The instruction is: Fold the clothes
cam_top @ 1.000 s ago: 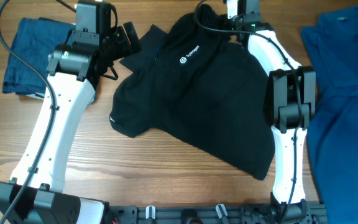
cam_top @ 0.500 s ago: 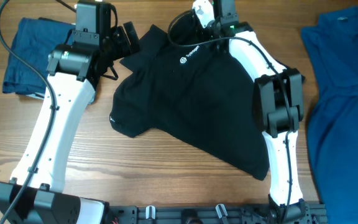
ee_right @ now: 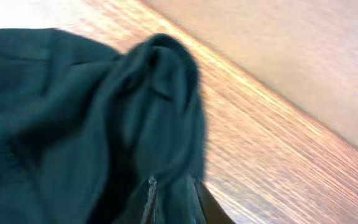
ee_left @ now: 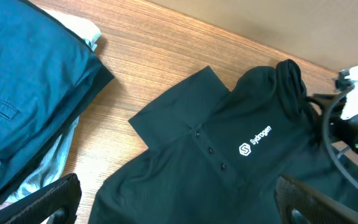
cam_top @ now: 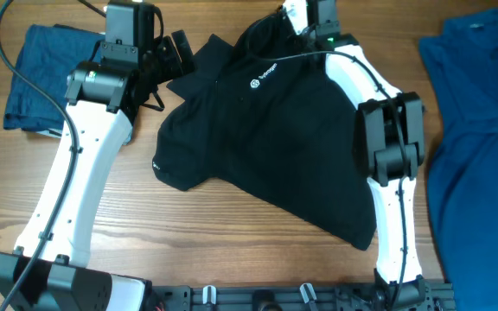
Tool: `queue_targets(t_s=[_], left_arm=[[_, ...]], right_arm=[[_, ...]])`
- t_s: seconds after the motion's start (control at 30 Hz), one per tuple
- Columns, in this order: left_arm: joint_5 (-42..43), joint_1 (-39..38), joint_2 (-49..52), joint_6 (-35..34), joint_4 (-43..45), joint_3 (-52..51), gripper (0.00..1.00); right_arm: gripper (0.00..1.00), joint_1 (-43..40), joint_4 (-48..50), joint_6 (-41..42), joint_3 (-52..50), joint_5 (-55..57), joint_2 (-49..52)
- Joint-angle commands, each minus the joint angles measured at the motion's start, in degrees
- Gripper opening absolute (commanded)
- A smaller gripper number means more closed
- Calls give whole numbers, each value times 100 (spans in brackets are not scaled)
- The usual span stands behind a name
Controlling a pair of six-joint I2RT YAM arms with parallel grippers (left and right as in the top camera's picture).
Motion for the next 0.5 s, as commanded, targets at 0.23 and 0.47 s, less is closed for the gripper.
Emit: queue_targets(t_s=[0.23,0.47], left_arm=[[28,35,13,-11,11,-24,100],[28,35,13,-11,11,-24,100]], right_arm=[[30,-341,-1075,822,586,-476,-101],[32,-341,-1467,737,516,-999,52]])
